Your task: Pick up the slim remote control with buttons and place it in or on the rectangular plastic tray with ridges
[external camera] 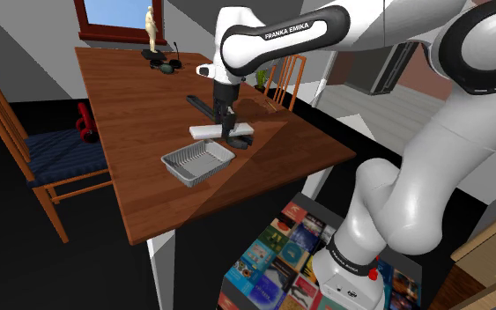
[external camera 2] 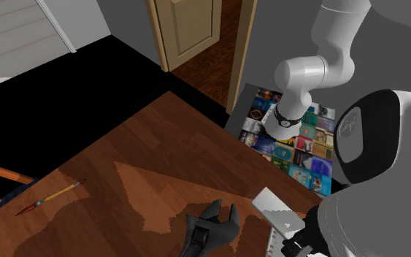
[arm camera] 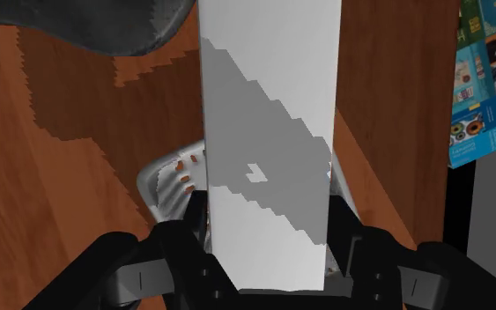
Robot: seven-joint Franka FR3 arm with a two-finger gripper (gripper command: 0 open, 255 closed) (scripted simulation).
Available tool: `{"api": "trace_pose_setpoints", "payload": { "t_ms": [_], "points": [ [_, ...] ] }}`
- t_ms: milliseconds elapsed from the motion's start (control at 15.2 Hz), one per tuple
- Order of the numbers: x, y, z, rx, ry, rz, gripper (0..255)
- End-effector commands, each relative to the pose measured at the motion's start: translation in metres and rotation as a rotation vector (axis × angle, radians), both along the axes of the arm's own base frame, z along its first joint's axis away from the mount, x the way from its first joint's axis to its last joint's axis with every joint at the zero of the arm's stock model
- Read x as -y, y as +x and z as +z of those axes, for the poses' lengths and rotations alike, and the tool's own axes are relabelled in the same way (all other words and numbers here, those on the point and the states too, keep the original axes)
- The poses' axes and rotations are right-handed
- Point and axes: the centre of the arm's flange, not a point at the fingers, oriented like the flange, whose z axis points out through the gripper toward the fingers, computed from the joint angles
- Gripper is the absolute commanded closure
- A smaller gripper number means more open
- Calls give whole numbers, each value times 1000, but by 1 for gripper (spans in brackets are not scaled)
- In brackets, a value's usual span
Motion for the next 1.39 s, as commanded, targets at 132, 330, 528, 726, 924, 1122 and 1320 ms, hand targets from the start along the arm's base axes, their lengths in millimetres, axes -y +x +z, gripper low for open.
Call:
{"api": "trace_pose_setpoints", "payload": {
  "t_ms": [132,330,528,726,924,1122,1320],
  "points": [
    [-51,12,-2,0,0,-1,255],
    [-77,18,-7,0,0,-1,255],
    [-77,18,-23,0,0,-1,255],
    [-77,18,-38,0,0,-1,255],
    [-77,18,-54,0,0,-1,255],
    [-77,18,-72,0,0,-1,255],
    [-77,18,-72,1,0,-1,255]
  ]
}}
